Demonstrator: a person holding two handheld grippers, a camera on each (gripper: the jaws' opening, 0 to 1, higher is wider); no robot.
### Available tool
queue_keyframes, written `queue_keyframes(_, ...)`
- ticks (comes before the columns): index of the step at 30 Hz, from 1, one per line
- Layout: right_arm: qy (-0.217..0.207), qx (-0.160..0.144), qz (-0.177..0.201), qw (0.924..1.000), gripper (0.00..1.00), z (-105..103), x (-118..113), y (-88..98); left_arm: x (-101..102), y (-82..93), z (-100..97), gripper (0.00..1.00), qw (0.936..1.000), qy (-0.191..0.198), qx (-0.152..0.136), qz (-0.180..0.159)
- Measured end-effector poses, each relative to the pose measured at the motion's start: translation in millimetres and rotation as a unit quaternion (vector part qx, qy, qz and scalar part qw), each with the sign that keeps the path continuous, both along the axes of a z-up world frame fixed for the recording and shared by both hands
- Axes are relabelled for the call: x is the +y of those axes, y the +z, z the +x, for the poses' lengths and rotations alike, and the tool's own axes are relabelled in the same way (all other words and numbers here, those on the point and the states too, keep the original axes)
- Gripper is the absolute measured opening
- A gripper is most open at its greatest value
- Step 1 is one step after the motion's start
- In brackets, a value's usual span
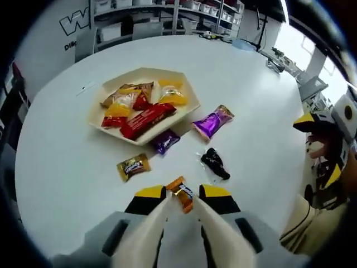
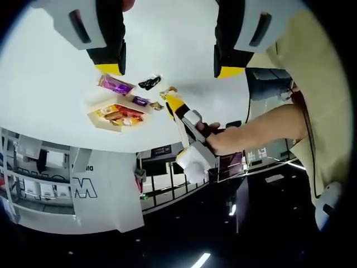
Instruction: Place the target food into the container with the food tongs after gripping and lifting it, then release it inside without dropping or visibly crushing the food.
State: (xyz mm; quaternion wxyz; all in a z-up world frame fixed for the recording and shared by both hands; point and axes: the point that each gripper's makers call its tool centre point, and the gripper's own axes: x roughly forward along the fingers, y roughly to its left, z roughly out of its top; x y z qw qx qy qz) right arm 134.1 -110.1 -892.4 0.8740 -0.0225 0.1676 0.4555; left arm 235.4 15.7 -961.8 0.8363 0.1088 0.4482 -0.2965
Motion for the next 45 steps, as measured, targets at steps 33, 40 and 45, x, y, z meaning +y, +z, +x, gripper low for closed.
queue_keyframes(33, -0.001, 0.002, -0.001, 1.0, 0.62, -1, -1, -1.5, -4, -1.6, -1.4, 0.22, 0.9981, 0.035, 0.046, -0.025)
queue_keyframes(40, -0.001, 0.003, -0.002, 1.0, 0.62, -1, -1, -2.6, -8, 2.8, 1.2, 0.22, 0.996, 0.058, 0.05, -0.046)
queue_keyframes(45, 0.0, 0.003, -0.001, 1.0, 0.62, -1, -1, -2.9, -11, -3.5, 3.8, 0.23, 0.995, 0.066, 0.057, -0.049)
